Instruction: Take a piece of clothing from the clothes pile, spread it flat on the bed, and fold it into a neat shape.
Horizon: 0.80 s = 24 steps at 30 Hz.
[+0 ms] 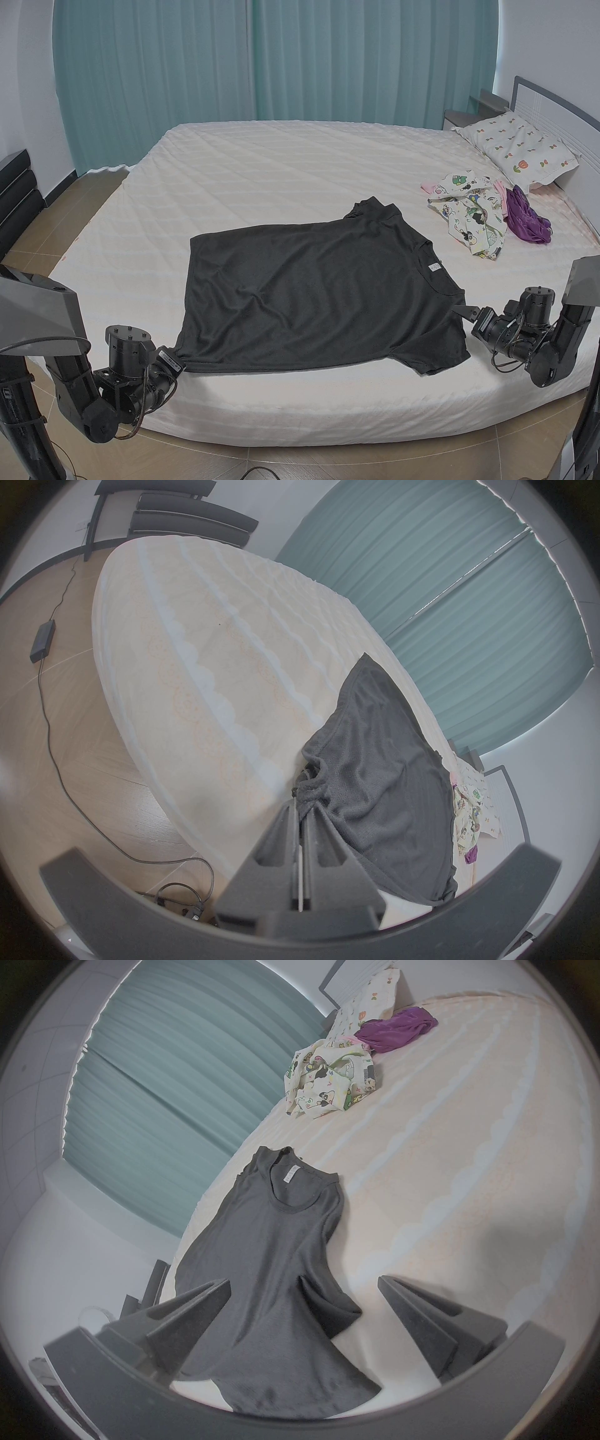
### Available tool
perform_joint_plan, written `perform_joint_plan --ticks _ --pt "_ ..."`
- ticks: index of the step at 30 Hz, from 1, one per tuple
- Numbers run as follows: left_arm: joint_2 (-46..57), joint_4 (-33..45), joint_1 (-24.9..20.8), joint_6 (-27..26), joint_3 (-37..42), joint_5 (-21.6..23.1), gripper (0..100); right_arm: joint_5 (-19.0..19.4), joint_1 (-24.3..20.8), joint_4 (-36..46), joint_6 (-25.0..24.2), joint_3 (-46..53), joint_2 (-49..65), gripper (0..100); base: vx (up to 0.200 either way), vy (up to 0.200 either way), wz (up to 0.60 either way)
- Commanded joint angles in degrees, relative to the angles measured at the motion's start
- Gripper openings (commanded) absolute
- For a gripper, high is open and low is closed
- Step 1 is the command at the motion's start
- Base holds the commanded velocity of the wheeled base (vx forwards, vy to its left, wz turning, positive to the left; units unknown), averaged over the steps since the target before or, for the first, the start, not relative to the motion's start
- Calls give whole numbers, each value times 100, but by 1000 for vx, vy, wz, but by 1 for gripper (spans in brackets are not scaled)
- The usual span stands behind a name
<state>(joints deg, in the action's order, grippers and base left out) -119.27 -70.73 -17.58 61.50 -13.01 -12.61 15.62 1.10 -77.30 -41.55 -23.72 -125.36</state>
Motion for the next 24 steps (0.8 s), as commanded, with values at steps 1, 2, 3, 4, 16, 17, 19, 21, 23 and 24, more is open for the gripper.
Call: perform_joint_plan --ticks 1,2,3,4,16,17,19,21,23,24 --pt "-17 -2 0 2 0 4 0 179 180 -4 226 245 81 100 0 0 0" --pt "-8 -2 0 2 0 -5 0 319 224 -13 340 333 108 100 0 0 0" --pt "-8 -2 0 2 0 4 0 372 233 -13 375 360 117 100 0 0 0" --pt "-8 -2 0 2 0 -5 0 697 286 -31 630 527 161 100 0 0 0" --pt "36 -2 -18 2 18 -5 0 1330 180 -48 1122 456 -112 100 0 0 0" --pt "36 -2 -18 2 18 -5 0 1330 180 -48 1122 421 -129 100 0 0 0" --pt "27 -2 -18 2 9 -5 0 1330 189 -48 1122 386 -147 100 0 0 0" --pt "9 -2 -18 2 9 -5 0 1330 180 -31 1131 316 -173 100 0 0 0" --pt "9 -2 -18 2 9 -5 0 1330 180 -31 1140 298 -217 100 0 0 0" --pt "9 -2 -18 2 9 -5 0 1330 172 -39 1175 324 -226 100 0 0 0"
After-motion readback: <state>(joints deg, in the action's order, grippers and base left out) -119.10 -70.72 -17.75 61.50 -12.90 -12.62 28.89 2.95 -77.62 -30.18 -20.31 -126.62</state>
